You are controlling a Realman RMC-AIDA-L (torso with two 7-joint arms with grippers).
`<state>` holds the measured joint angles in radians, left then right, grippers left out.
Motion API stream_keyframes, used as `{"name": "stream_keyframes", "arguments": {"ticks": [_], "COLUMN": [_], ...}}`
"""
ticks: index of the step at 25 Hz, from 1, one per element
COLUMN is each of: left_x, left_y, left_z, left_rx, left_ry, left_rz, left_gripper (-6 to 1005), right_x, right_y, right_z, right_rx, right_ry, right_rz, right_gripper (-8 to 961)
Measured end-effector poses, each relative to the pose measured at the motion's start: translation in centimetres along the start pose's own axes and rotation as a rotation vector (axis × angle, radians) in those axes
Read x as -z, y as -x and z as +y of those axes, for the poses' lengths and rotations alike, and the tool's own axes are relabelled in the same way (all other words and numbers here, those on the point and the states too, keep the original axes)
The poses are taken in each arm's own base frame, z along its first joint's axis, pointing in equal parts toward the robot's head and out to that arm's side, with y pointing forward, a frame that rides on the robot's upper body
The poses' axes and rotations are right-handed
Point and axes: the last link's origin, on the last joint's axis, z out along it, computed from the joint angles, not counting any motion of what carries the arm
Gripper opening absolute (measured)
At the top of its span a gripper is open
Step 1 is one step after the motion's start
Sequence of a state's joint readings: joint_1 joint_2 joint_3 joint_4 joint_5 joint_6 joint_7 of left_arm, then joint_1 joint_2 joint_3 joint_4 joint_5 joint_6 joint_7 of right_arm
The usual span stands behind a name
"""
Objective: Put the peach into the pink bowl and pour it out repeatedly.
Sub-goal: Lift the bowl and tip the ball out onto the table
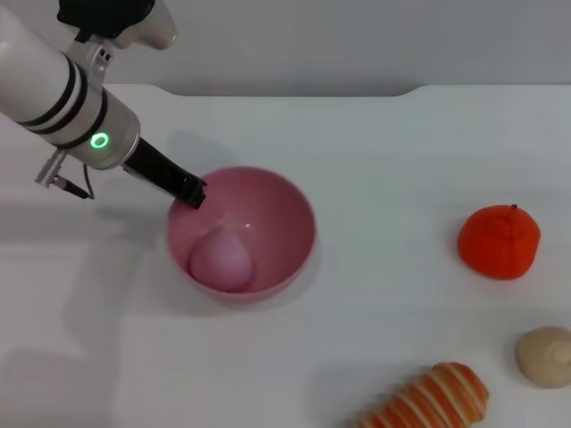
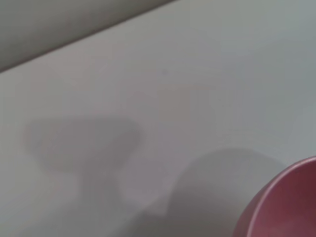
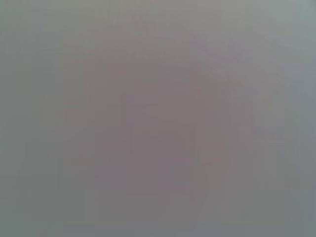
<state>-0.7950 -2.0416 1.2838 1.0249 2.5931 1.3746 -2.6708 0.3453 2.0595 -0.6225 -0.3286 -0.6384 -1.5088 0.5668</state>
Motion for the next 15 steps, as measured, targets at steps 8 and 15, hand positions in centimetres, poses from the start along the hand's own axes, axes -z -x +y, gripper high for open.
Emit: {"name": "stream_keyframes", "arguments": {"ticks": [8, 15], "left_x": [-0.06, -0.39], "left_y": [0.61, 1.00], "left_z": [-0.18, -0.19], "left_rx": [0.001, -0.002], "left_ry": [-0.011, -0.012], "left_rz": [-0.026, -0.033], "left_gripper": [48, 59], "right_x": [-0.10, -0.25], "right_y": [-0.51, -0.57], "right_z": [-0.14, -0.04], "right_rx": [-0.006, -0.007], "right_ry": [-0.017, -0.013], "right_rz": [0.027, 0.029], "right_gripper": [458, 458]}}
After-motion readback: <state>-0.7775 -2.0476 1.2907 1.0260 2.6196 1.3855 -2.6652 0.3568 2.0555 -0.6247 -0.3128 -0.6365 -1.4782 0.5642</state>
